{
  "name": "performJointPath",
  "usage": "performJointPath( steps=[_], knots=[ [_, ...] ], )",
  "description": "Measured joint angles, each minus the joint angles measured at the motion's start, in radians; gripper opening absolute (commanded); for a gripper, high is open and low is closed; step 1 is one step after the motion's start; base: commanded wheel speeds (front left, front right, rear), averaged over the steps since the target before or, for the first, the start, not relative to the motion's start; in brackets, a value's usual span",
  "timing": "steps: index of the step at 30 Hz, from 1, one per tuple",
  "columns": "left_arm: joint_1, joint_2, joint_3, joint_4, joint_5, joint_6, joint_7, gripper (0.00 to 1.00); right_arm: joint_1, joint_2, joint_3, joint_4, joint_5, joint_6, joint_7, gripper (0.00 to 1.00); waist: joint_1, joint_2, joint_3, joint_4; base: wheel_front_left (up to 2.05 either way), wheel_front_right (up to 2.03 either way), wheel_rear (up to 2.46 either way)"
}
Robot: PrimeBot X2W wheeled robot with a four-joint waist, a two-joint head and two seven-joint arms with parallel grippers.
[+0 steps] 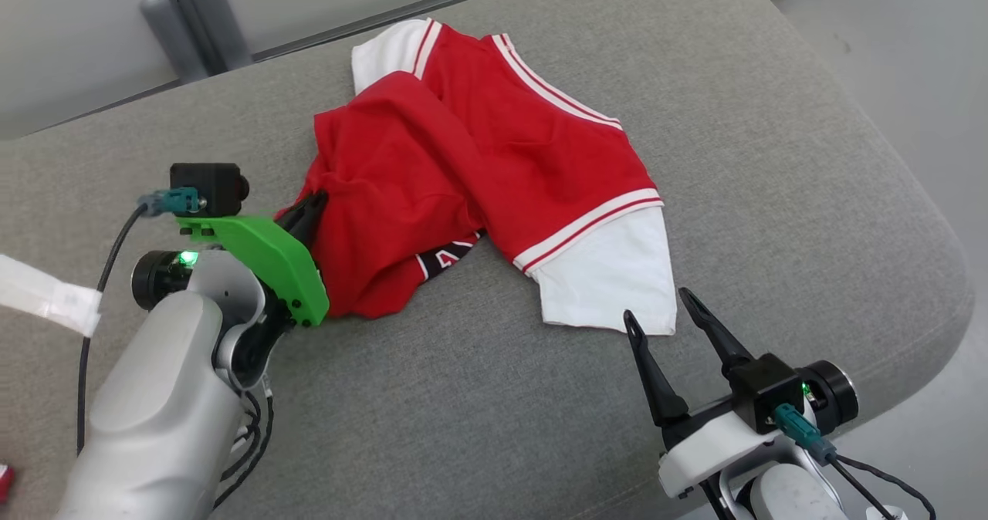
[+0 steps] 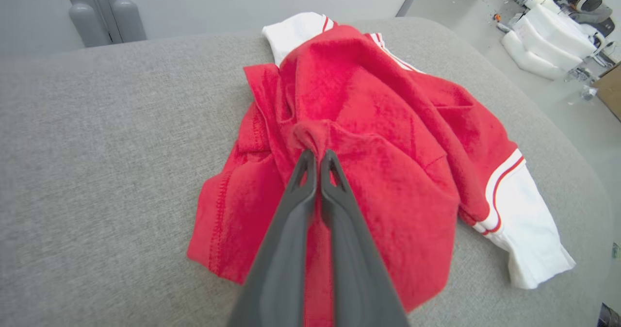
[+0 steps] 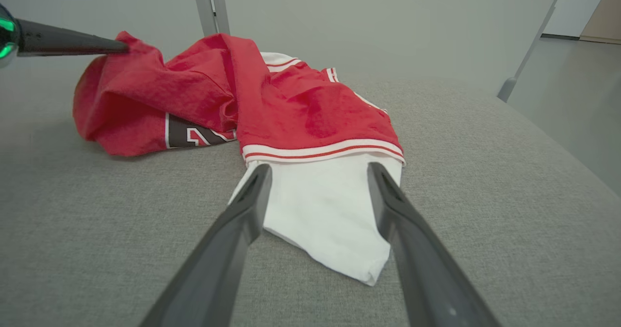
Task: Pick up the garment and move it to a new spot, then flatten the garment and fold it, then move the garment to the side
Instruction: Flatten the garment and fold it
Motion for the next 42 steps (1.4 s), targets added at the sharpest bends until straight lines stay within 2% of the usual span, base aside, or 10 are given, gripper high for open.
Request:
performJointPath(
  steps=[8,13,19,24,26,31,36,39,42],
  knots=[
    [0.219,0.058,-0.022,-0.245,-0.003,0.000,-0.199,0.00,0.028,0.000,-0.026,-0.002,-0.004,0.000,0.000,1.00,0.0000,0.0000,-0.023,0.088,0.00,0.00,0.00],
    [0.389,0.084,-0.041,-0.392,0.017,0.036,-0.245,0.00,0.036,0.001,-0.028,-0.003,-0.007,0.000,0.000,1.00,0.0000,0.0000,-0.044,0.141,0.00,0.00,0.00],
    [0.516,0.107,-0.045,-0.408,0.020,0.093,-0.264,0.00,0.037,0.001,-0.028,0.002,-0.007,0.000,0.000,1.00,0.0000,0.0000,-0.069,0.174,0.00,0.00,0.00],
    [0.532,0.128,-0.060,-0.351,0.073,0.104,-0.316,0.00,0.038,0.001,-0.031,0.009,-0.007,0.000,0.000,1.00,0.0000,0.0000,-0.083,0.185,0.00,0.00,0.00],
    [0.533,0.126,-0.062,-0.320,0.083,0.106,-0.343,1.00,0.038,0.001,-0.030,0.011,-0.007,0.000,0.000,1.00,0.0000,-0.0001,-0.089,0.187,0.00,0.00,0.00],
    [0.553,0.119,-0.028,-0.278,0.081,0.126,-0.391,1.00,0.045,0.000,-0.036,0.012,-0.007,0.000,0.000,1.00,0.0000,0.0000,-0.108,0.194,0.00,0.00,0.00],
    [0.607,0.110,0.091,-0.368,0.097,0.158,-0.421,1.00,0.078,-0.007,-0.094,-0.007,-0.007,0.000,0.000,1.00,0.0000,0.0000,-0.137,0.211,0.00,0.00,0.00],
    [0.643,0.072,0.212,-0.484,0.164,0.159,-0.426,1.00,0.100,-0.008,-0.139,-0.020,-0.007,0.000,0.000,1.00,0.0000,0.0000,-0.151,0.225,0.00,0.00,0.00],
    [0.697,0.006,0.314,-0.571,0.243,0.139,-0.427,1.00,0.114,-0.007,-0.183,-0.031,0.006,0.000,0.000,1.00,0.0000,0.0000,-0.168,0.236,0.00,0.00,0.00]
  ],
)
